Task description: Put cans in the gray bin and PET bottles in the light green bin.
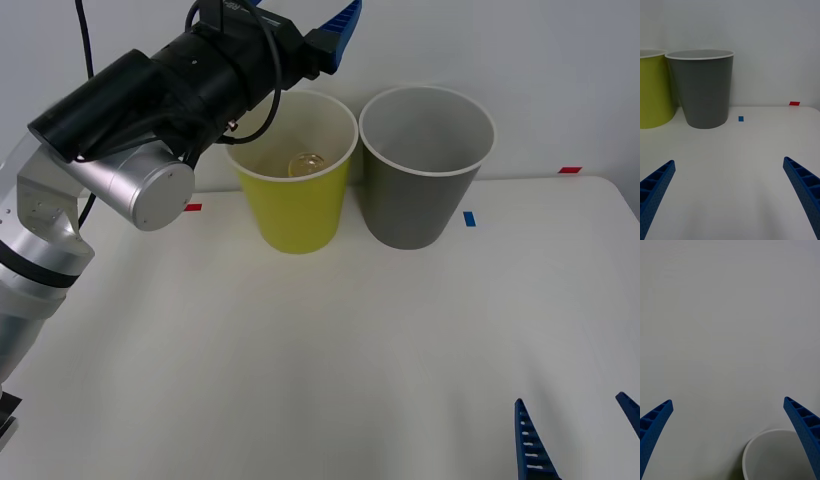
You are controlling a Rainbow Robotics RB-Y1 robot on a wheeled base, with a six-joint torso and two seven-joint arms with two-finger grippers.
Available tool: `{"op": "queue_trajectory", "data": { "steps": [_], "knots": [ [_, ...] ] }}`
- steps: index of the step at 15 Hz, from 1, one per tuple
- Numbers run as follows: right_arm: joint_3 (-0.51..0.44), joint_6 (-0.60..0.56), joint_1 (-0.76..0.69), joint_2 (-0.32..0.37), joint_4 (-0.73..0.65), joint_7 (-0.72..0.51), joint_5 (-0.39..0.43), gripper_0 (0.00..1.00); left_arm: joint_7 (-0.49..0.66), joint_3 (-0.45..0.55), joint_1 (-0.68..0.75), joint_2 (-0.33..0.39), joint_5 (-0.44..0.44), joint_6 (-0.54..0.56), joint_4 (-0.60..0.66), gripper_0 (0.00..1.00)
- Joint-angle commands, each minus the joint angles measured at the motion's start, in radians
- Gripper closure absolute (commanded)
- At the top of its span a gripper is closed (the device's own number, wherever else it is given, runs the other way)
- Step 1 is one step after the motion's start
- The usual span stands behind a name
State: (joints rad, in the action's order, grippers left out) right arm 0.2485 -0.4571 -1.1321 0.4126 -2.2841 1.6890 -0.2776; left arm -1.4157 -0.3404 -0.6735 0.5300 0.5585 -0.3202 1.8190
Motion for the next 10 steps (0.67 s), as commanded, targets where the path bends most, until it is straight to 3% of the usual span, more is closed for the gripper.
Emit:
{"op": "queue_trajectory", "data": {
  "steps": [1, 4, 10],
  "knots": [
    [0.0, 0.0, 0.0, 0.0, 0.0, 0.0, 0.0, 0.0, -0.008, 0.103, 0.074, 0.044, -0.003, -0.183, 0.191, 0.0],
    [0.0, 0.0, 0.0, 0.0, 0.0, 0.0, 0.0, 0.0, -0.029, 0.209, 0.232, 0.073, -0.005, -0.218, 0.335, 0.0],
    [0.0, 0.0, 0.0, 0.0, 0.0, 0.0, 0.0, 0.0, -0.045, 0.327, 0.479, 0.1, 0.021, -0.273, 0.51, 0.0]
  ]
}}
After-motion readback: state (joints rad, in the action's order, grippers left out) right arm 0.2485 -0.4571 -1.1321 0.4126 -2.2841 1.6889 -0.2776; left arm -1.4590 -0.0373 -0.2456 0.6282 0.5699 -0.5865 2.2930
